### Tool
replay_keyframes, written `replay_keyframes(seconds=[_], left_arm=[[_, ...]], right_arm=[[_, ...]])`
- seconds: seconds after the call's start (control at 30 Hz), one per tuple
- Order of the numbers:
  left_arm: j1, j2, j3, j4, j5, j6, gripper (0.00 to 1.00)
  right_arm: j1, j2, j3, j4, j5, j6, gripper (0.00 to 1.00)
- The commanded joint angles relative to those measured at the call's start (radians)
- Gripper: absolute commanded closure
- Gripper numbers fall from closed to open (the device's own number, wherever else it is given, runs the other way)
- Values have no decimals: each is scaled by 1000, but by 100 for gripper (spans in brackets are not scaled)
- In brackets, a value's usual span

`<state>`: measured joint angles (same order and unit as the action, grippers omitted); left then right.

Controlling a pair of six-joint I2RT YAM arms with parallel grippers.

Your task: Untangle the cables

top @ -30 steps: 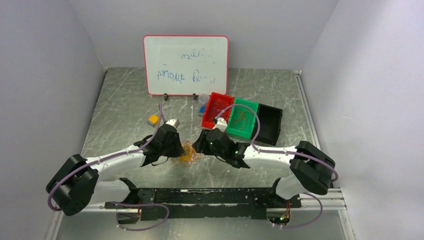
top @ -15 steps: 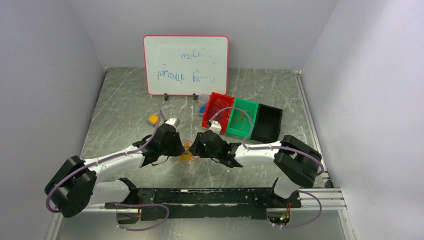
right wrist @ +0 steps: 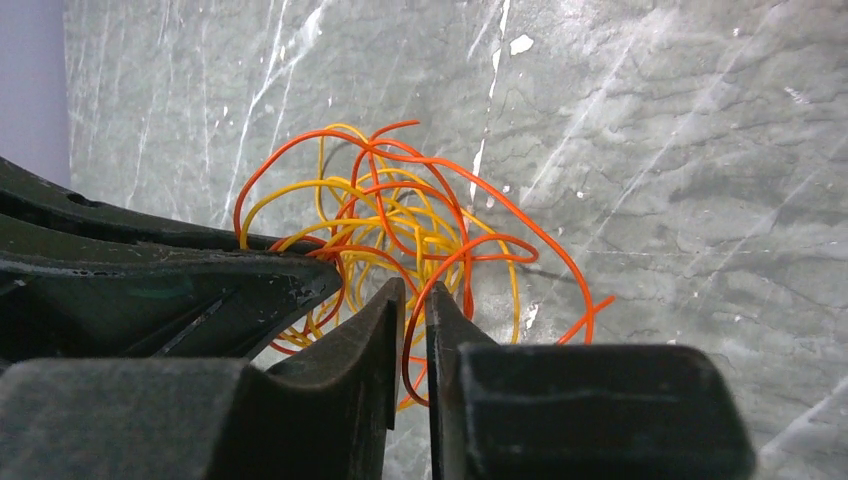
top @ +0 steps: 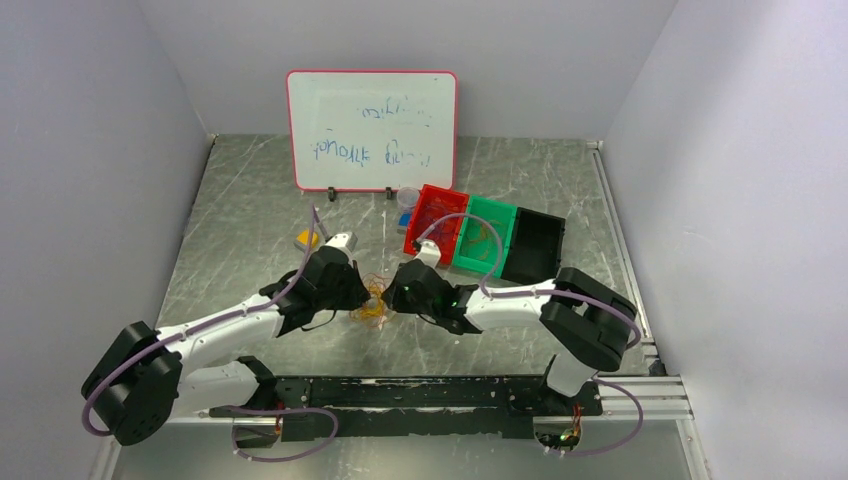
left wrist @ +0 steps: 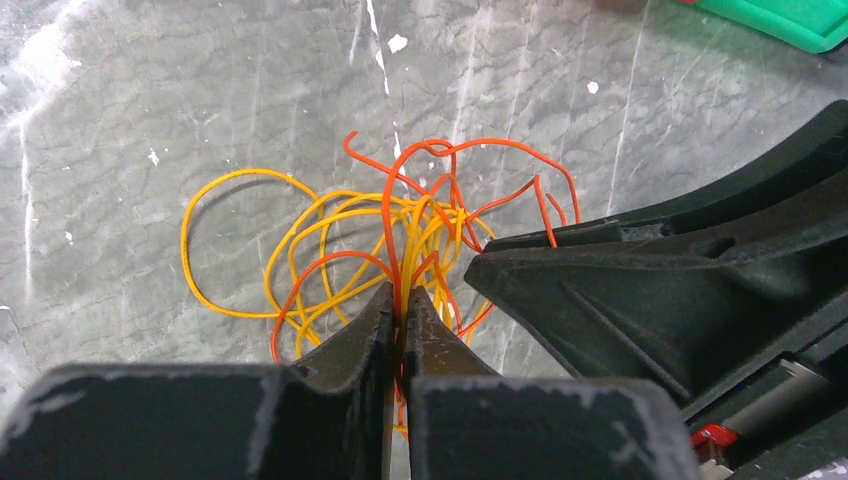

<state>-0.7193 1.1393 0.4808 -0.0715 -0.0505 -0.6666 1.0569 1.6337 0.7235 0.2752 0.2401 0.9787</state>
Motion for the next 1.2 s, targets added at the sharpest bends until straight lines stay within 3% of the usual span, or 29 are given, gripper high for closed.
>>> replay_keyframes(seconds=[0.0, 0.23, 0.4, 0.67, 1.17], left_arm=[[-6, -16, -14, 15, -27, -3, 93], [-6, 3, -8, -3, -57, 0, 93], [-5, 21, -7, 2, -59, 3, 92], [-5, 71, -36, 54, -52, 4, 66], [-6, 125, -76, 118, -22, -20, 66]], right_arm=[[5, -46, 12, -25, 73, -21, 84], [6, -89, 7, -69, 104, -44, 100], [4, -122, 27, -127, 132, -102, 100], [1, -239, 72, -162, 170, -261, 100], [-19, -383, 174, -196, 189, -417, 100]])
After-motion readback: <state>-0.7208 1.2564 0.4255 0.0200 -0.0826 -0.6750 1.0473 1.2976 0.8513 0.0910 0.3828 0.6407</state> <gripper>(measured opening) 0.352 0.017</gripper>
